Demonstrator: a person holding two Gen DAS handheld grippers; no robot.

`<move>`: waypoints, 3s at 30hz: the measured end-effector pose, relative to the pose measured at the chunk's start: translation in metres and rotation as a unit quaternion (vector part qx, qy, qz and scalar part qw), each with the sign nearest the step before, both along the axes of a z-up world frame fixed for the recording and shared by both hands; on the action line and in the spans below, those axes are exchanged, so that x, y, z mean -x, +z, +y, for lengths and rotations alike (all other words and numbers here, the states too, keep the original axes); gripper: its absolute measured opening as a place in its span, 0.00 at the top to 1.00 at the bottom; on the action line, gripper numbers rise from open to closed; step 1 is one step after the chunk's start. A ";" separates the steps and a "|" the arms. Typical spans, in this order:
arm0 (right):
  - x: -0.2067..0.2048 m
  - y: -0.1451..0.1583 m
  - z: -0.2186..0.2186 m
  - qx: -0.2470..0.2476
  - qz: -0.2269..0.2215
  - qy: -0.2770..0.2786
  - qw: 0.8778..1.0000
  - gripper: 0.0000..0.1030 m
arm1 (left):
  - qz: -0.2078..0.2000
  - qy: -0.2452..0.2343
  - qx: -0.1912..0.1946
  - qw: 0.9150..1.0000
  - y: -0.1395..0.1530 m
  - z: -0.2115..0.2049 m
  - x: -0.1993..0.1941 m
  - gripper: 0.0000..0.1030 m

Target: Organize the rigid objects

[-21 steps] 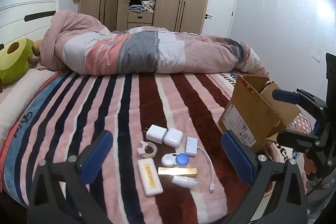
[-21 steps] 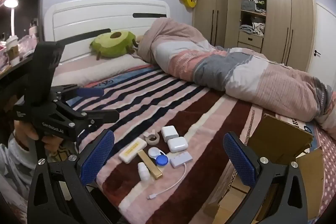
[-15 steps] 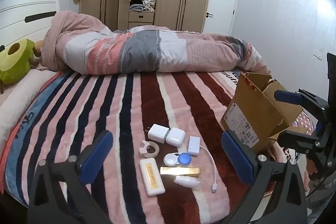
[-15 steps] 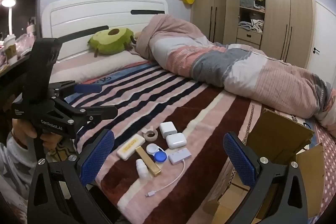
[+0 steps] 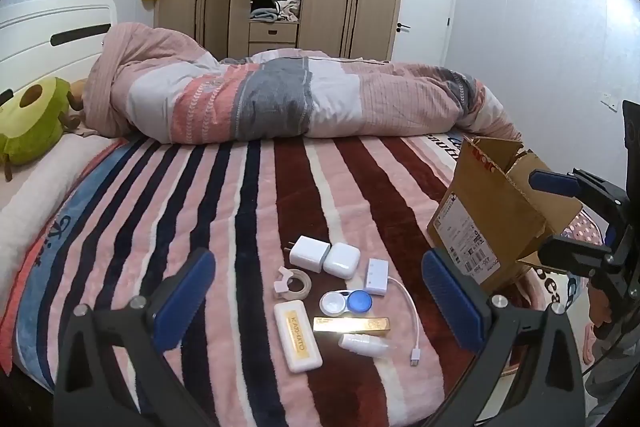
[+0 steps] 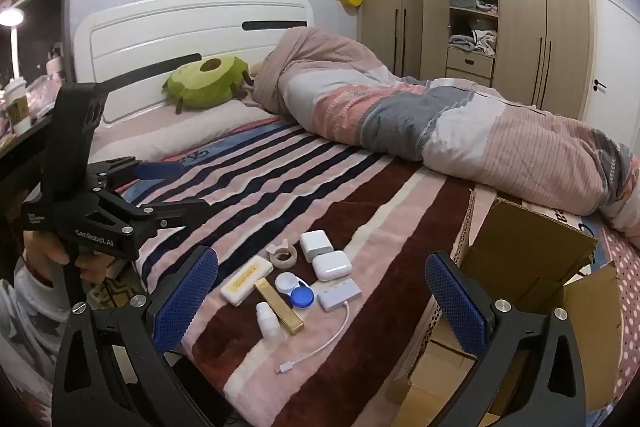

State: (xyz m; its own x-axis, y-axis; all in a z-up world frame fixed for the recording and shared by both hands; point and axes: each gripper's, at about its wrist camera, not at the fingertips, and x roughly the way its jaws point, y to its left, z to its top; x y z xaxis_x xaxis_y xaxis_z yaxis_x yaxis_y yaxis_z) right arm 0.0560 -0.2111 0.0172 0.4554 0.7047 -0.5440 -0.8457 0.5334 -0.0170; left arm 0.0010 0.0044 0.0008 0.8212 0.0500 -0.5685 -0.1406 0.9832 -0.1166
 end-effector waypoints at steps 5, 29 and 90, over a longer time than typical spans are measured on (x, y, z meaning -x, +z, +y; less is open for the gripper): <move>-0.001 -0.001 -0.001 -0.001 0.002 0.002 1.000 0.00 | 0.000 0.003 -0.004 1.000 -0.001 0.001 0.001 0.00; -0.001 -0.001 -0.001 -0.009 0.011 0.009 1.000 0.00 | -0.001 0.003 -0.010 1.000 0.000 -0.001 0.000 0.00; 0.035 -0.155 0.142 0.089 0.148 -0.012 0.985 0.46 | 0.039 -0.032 0.013 0.999 -0.094 0.104 0.006 0.01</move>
